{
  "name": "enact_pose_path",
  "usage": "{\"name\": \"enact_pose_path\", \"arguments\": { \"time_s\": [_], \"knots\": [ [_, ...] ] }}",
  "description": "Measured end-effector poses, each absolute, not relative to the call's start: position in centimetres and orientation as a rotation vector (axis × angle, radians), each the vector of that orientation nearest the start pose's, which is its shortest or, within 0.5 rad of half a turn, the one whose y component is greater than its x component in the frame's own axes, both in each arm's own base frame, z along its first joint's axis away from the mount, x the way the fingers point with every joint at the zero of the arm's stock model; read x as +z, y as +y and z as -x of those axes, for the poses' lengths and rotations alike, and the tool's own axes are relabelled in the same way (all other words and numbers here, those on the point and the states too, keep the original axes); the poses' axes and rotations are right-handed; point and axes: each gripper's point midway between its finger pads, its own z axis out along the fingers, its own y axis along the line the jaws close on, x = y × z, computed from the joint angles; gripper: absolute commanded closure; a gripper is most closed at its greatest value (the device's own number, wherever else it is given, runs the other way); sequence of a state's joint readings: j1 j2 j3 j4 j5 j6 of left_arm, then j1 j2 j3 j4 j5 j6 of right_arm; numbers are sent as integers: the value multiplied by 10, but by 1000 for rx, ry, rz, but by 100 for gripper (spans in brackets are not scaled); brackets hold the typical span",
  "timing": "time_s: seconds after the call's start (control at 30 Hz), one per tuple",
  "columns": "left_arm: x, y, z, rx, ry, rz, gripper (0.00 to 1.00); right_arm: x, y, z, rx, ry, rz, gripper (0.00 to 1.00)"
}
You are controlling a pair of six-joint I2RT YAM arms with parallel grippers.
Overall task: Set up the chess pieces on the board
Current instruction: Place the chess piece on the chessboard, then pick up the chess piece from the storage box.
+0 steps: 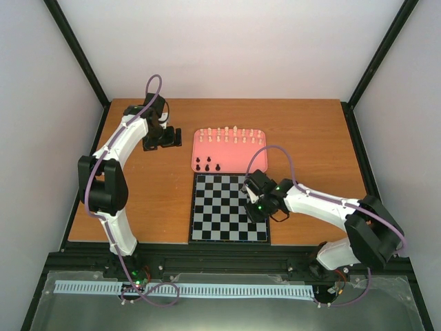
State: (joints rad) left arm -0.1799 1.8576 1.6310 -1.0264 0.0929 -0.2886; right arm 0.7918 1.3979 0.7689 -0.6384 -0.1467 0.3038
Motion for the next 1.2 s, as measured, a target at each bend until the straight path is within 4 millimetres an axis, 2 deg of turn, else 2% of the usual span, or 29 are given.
{"name": "enact_pose_path", "arguments": {
  "time_s": [0.13,0.37,0.6,0.67,0.77,0.87,1.03,1.17,1.2],
  "knots": [
    [137,-91,-414,-234,2842,133,0,43,217,-179,412,2843,741,90],
    [137,-91,-413,-234,2843,134,0,41,216,-179,400,2849,746,75],
    [137,-91,-413,-234,2843,134,0,44,214,-177,388,2861,757,69],
    [137,-91,-413,-234,2843,134,0,53,216,-178,397,2850,759,68],
    [137,-91,-413,-234,2843,134,0,78,224,-184,432,2804,770,66],
    [137,-91,-413,-234,2843,134,0,110,236,-190,481,2739,796,57],
    [137,-91,-413,-234,2844,134,0,148,253,-207,503,2657,836,50],
    [137,-92,-413,-237,2844,133,0,160,279,-242,457,2618,865,50],
    [137,-92,-413,-238,2844,133,0,158,291,-262,445,2615,860,51]
  ]
}}
